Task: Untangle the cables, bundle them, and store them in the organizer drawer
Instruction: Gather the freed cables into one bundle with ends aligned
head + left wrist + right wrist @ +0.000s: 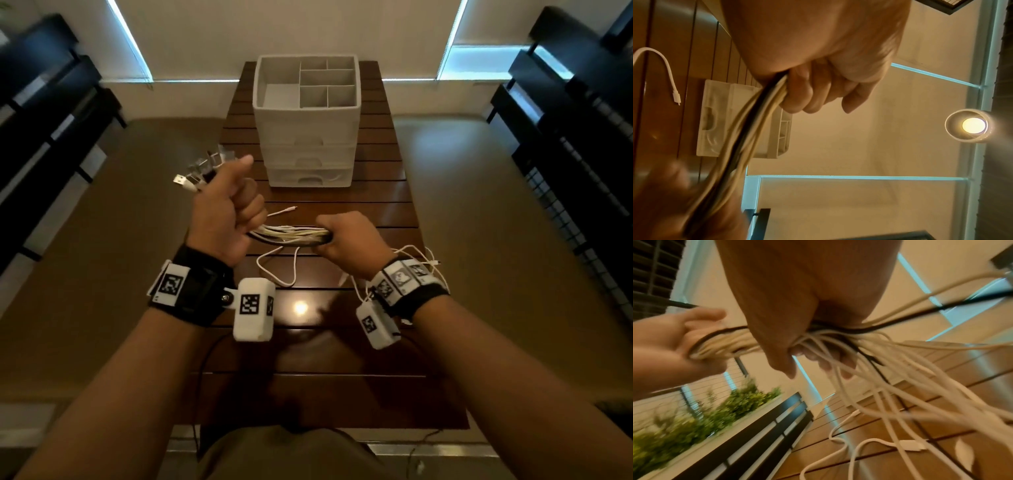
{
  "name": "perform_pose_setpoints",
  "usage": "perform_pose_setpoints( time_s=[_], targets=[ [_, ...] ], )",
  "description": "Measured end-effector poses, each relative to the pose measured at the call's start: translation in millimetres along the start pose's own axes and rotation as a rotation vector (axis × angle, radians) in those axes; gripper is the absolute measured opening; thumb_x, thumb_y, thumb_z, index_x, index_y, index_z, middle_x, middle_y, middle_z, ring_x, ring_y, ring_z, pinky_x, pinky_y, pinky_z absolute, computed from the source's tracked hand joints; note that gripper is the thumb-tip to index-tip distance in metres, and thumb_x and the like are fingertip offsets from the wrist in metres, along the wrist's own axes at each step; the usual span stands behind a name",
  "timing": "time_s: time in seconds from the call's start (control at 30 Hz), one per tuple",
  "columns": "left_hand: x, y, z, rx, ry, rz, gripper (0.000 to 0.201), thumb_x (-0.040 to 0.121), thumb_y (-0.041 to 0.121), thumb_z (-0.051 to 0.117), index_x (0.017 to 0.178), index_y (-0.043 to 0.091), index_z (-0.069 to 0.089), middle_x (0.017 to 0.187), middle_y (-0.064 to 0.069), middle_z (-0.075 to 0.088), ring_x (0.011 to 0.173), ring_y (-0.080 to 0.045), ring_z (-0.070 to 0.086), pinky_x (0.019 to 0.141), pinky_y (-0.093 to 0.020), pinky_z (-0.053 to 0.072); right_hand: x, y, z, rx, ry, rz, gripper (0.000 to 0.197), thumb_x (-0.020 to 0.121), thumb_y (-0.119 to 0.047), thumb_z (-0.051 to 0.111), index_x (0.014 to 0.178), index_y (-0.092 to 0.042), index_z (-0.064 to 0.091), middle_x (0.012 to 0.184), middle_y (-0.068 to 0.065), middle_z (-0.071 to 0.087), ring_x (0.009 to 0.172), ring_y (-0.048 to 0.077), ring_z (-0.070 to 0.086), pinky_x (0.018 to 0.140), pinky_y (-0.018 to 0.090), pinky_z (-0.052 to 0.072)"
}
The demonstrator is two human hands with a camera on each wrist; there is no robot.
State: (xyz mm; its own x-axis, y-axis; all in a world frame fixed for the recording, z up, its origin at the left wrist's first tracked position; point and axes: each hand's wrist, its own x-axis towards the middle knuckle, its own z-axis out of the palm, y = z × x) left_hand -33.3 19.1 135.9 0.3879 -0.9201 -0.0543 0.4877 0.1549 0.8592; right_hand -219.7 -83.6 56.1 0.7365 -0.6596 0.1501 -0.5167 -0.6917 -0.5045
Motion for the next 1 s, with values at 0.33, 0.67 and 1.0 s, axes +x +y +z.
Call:
perform_pose_setpoints(
  time_s=[0.33, 0.67, 1.0],
  targets=[
    [3.9, 13.9, -40.9, -0.014, 0.069, -0.032, 0.057, 0.103, 0.024, 0.055, 0.053, 0.026, 0.026, 0.048, 0.009, 0.015, 0.039, -0.008, 0.010, 0.035, -0.022, 0.012, -26.2, 64.8, -24.4, -0.082, -0.244, 0.303, 0.038, 0.097, -0.046, 0.066, 0.068, -0.023, 0.065, 0.065, -0.003, 0.060, 0.062, 0.023, 0.058, 0.059, 0.034, 0.043],
    [-4.0, -21.2, -76.2, 0.021, 0.168, -0.126, 0.049, 0.100, 0.013, 0.056, 0.062, 0.025, 0.029, 0.049, 0.009, 0.020, 0.036, -0.006, 0.015, 0.034, -0.020, 0.014, 0.2, 60.0, -34.3, 0.306, -0.437, 0.393, 0.061, 0.084, -0.075, 0.064, 0.125, -0.030, 0.064, 0.120, -0.010, 0.068, 0.107, 0.011, 0.066, 0.097, 0.040, 0.055],
    [1.4, -47.9, -78.8, 0.092, 0.290, -0.223, 0.050, 0.098, 0.009, 0.062, 0.059, 0.026, 0.036, 0.054, 0.006, 0.018, 0.039, -0.007, 0.015, 0.037, -0.019, 0.014, 132.5, 38.6, 75.0, 0.159, -0.188, 0.452, 0.041, 0.101, -0.023, 0.061, 0.142, -0.023, 0.055, 0.130, 0.010, 0.066, 0.107, 0.030, 0.070, 0.086, 0.042, 0.062]
  ],
)
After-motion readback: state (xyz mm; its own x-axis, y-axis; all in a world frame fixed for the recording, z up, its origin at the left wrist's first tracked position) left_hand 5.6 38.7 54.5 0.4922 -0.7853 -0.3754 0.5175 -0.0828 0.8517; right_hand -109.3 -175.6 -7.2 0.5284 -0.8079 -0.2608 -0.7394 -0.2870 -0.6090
